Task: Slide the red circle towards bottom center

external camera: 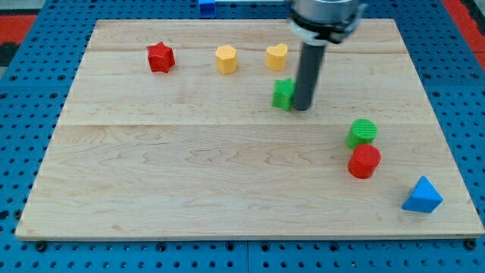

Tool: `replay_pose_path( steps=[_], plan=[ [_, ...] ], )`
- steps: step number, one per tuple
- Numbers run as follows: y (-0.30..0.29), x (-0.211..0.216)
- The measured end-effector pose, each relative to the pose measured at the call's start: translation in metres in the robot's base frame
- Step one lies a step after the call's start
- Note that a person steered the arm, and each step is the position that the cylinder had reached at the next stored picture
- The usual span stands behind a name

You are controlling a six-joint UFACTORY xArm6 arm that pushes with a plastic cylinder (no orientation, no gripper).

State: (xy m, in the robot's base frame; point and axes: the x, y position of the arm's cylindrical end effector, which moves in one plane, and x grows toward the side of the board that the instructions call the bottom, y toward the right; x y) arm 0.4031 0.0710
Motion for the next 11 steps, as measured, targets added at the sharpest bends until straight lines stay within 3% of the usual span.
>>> replay_pose_path(
  steps=[1,2,3,4,6,7,8,9,10,11],
  plan=[
    [0.044,0.01],
    [0.017,-0.016],
    [-0.05,-0.017],
    [-0.077,-0.016],
    [0.115,0.012],
    [0.146,0.084],
    [0.116,0.109],
    [0.035,0.072],
    [0.039,0.074],
    [0.048,0.108]
  ],
)
